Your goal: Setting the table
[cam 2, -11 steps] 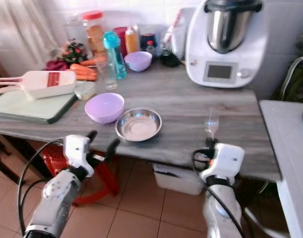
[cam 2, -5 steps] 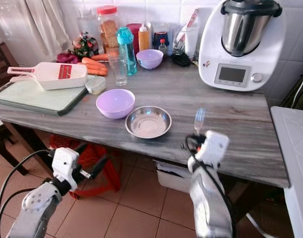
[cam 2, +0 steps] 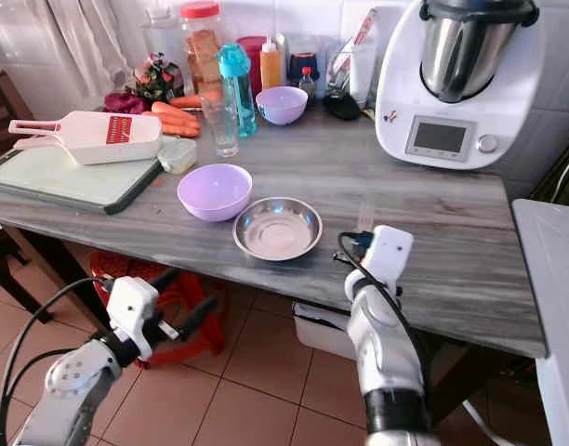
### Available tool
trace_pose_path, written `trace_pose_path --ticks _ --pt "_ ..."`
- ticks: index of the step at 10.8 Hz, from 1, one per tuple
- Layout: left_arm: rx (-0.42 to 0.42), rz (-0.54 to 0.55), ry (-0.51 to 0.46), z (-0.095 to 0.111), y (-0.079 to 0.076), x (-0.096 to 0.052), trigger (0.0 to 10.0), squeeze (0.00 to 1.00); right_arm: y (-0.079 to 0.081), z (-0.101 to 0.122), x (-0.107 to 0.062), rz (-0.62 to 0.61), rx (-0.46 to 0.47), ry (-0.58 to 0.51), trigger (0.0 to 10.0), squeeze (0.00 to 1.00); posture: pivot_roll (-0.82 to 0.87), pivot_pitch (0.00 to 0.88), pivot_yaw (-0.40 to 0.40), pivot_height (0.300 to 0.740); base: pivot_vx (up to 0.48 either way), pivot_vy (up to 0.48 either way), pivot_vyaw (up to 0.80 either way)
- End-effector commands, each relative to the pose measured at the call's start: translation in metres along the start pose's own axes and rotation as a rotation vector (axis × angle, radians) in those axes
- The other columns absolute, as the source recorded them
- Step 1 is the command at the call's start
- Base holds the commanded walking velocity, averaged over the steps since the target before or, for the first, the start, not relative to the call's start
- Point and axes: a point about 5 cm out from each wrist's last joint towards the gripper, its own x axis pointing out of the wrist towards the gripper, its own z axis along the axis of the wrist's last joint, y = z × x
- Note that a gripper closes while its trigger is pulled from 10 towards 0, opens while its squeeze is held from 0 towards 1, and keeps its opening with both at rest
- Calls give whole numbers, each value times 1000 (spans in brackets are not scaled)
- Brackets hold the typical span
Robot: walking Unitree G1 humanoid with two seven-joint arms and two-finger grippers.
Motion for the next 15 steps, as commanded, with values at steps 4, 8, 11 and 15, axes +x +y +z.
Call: trace_pose_path --ticks 4,8,11,15 --pt "16 -48 -27 6 -1 0 10000 0 11 8 18 6 27 19 10000 0 41 0 32 740 0 0 0" --pt "-2 -123 -44 7 -8 2 10000 0 16 14 31 4 48 32 10000 0 40 0 37 740 0 0 0" --pt "-29 -185 -74 9 -22 5 10000 0 15 10 38 5 32 58 10000 0 33 0 37 740 0 0 0" --pt "-28 -205 -82 15 -30 8 10000 0 23 1 40 23 22 84 10000 0 35 0 31 740 0 0 0"
